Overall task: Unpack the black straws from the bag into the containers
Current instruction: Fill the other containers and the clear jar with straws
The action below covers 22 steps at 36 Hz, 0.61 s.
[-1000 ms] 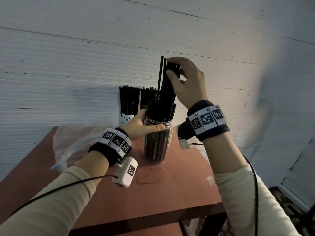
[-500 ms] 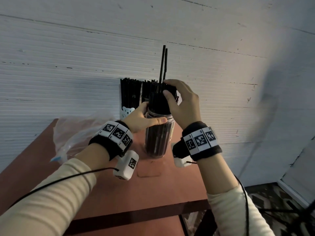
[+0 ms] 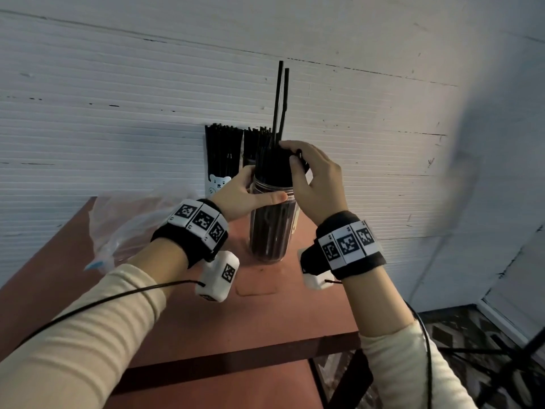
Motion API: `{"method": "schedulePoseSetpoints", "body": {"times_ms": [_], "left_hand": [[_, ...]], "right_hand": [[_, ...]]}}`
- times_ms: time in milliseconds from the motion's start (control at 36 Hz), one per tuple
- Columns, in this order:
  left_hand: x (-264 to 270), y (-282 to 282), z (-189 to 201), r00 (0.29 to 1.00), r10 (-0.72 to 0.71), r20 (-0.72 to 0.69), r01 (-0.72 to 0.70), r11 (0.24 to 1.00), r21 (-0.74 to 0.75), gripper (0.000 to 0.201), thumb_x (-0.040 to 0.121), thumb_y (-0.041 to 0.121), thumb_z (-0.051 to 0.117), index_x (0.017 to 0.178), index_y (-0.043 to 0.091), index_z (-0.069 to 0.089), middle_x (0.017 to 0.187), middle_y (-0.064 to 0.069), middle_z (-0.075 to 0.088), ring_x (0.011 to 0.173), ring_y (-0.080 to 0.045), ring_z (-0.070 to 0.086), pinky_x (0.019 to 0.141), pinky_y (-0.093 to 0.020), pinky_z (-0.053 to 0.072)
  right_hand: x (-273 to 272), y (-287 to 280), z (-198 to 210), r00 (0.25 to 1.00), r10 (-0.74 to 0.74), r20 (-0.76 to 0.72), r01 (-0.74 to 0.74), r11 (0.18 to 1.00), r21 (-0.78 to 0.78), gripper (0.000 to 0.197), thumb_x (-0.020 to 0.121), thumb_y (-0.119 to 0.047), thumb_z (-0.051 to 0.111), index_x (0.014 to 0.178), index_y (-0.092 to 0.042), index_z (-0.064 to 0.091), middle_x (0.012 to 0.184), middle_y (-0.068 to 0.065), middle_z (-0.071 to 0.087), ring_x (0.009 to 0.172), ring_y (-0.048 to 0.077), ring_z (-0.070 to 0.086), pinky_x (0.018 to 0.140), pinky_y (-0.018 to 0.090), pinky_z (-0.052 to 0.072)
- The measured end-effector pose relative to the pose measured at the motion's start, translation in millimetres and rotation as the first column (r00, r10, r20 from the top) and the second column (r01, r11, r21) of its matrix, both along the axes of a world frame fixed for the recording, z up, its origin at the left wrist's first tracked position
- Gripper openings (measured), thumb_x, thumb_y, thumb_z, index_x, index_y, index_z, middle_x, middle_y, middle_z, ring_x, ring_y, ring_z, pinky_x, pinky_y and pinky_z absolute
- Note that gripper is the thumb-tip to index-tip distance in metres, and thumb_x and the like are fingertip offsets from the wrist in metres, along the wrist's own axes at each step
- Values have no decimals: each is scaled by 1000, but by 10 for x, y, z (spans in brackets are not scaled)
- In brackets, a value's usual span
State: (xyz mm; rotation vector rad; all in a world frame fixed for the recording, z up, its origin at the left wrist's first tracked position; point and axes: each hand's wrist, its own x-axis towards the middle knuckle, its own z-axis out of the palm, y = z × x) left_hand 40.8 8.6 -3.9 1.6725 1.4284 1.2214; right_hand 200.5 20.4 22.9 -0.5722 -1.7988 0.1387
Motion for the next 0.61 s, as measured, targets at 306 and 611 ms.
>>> {"method": "schedulePoseSetpoints", "body": {"times_ms": [306, 611], "left_hand": [[-4, -13, 3, 1000, 8, -11, -8, 1000, -17, 107, 51, 65, 77, 143, 26, 38, 133, 10, 56, 122, -9, 52, 111, -38, 38], [11, 10, -15, 1000, 15, 17, -15, 1000, -10, 84, 75, 39, 79, 144, 19, 35, 136, 7, 53, 124, -9, 51, 108, -31, 39]], "right_hand": [[132, 105, 297, 987, -155, -42, 158, 983, 93, 6, 85, -6, 62, 91, -6, 62, 91, -4, 58, 75, 9, 54, 68, 6, 35], [80, 3, 69, 978, -201, -48, 190, 965, -180, 9, 89, -20, 65, 87, -11, 63, 77, -2, 65, 68, 7, 59, 61, 8, 41]]}}
